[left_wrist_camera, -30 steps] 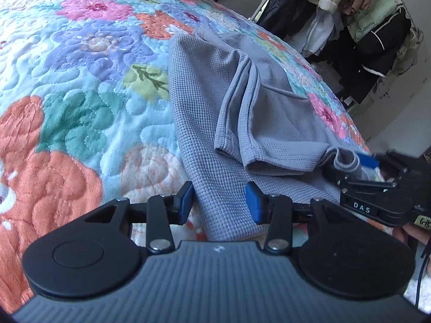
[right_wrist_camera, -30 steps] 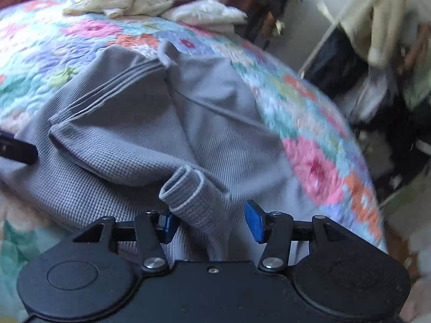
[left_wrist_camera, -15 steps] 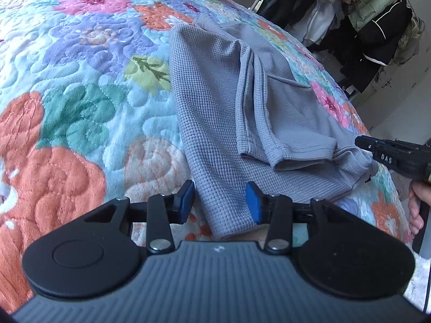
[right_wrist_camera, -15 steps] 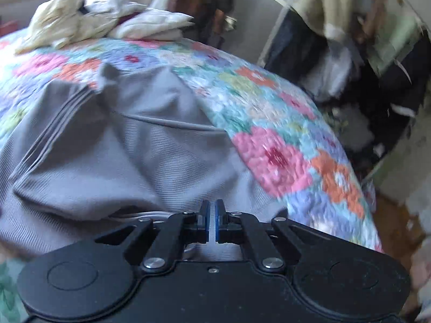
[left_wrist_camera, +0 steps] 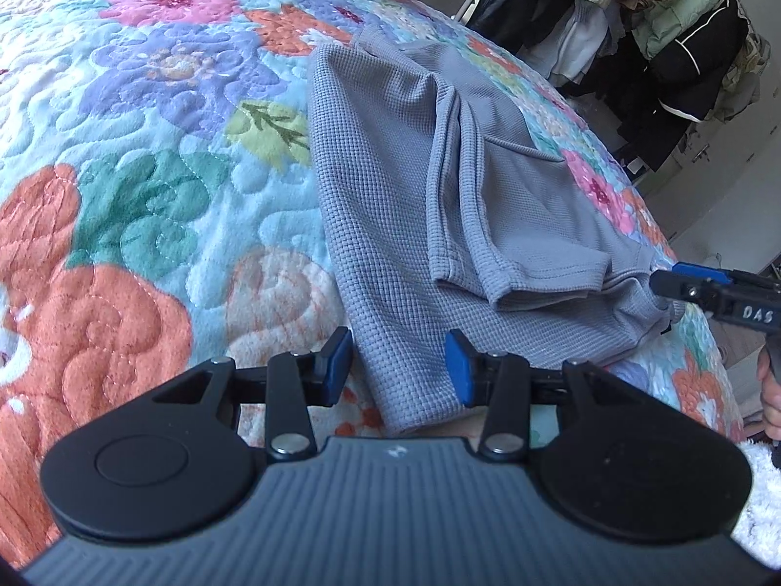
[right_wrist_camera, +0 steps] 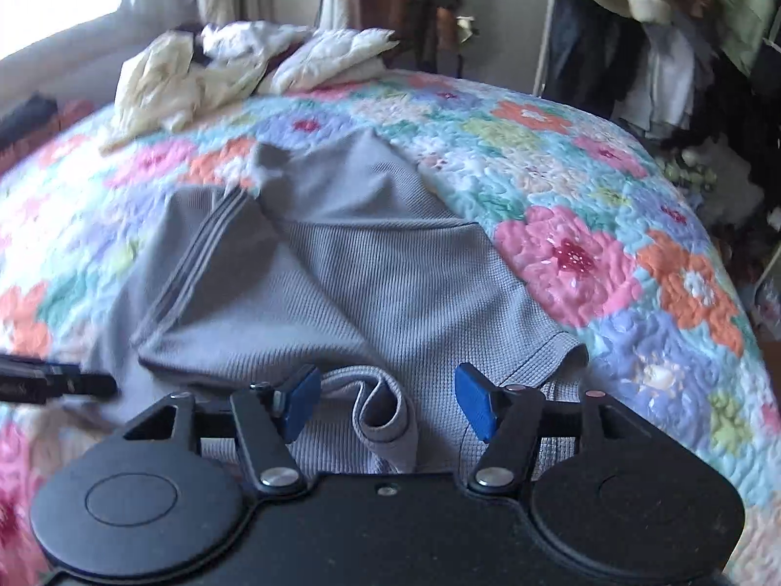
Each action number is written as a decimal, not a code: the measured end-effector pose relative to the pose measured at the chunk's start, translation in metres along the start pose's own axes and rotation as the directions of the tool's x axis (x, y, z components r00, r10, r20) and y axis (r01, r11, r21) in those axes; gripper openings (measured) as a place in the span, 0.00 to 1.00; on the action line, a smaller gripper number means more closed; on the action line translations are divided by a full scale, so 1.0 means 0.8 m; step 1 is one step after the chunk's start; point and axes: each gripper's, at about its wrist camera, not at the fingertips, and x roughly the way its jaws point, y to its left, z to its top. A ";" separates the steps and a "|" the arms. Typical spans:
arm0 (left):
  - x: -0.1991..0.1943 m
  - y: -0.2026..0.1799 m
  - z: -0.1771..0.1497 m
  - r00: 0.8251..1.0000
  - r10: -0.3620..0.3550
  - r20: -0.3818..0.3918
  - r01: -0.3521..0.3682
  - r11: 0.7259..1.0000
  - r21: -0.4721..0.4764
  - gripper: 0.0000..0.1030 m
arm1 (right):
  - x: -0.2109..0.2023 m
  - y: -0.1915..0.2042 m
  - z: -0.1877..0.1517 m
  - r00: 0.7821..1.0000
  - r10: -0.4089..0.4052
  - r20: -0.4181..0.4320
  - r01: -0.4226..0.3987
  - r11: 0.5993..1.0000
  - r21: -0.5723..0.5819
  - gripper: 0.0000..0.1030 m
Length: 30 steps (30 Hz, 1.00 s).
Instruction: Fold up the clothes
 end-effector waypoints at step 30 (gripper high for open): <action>-0.012 -0.030 -0.001 0.994 0.082 0.073 -0.095 0.975 0.203 0.37 | 0.017 -0.034 -0.001 0.996 -0.060 -0.068 0.068 0.989 0.129 0.23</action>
